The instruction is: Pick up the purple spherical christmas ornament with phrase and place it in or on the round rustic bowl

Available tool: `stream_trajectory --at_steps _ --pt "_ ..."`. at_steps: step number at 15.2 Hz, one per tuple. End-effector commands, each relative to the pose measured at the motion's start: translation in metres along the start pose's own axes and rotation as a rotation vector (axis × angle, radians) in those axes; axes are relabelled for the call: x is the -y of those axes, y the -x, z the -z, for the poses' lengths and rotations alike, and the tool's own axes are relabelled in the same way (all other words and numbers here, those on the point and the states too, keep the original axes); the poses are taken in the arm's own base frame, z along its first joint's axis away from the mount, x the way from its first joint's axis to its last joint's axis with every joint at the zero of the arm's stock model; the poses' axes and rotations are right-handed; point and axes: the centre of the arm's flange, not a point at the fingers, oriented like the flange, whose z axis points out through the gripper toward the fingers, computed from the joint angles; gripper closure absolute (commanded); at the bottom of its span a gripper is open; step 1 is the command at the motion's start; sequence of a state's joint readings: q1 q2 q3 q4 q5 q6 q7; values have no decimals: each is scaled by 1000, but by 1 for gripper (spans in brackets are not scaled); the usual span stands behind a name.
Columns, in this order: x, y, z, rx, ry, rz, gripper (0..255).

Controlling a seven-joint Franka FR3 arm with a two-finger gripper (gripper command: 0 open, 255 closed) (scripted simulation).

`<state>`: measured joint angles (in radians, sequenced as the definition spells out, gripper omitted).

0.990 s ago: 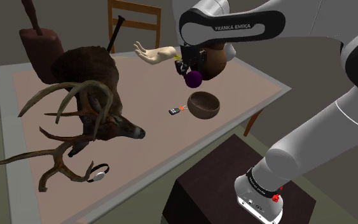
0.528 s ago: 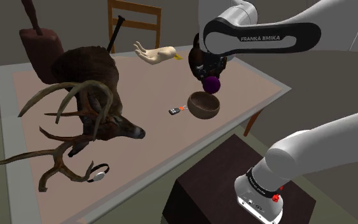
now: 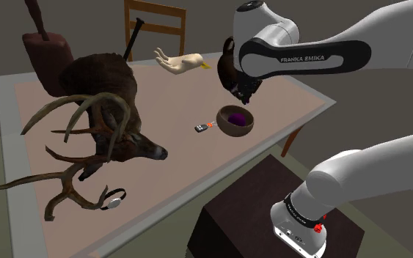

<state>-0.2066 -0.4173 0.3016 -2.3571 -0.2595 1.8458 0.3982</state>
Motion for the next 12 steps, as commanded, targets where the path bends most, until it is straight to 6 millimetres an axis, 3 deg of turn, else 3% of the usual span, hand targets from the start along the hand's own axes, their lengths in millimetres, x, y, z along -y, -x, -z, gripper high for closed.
stream_trajectory --at_steps 1,3,4,8,12 --pt "5 1 -10 0 0 0 255" --pt "4 1 -10 0 0 0 255" --pt "4 1 -10 0 0 0 0" --pt "18 -15 -52 53 -124 329 0" --pt "21 -14 -73 53 -124 329 0"
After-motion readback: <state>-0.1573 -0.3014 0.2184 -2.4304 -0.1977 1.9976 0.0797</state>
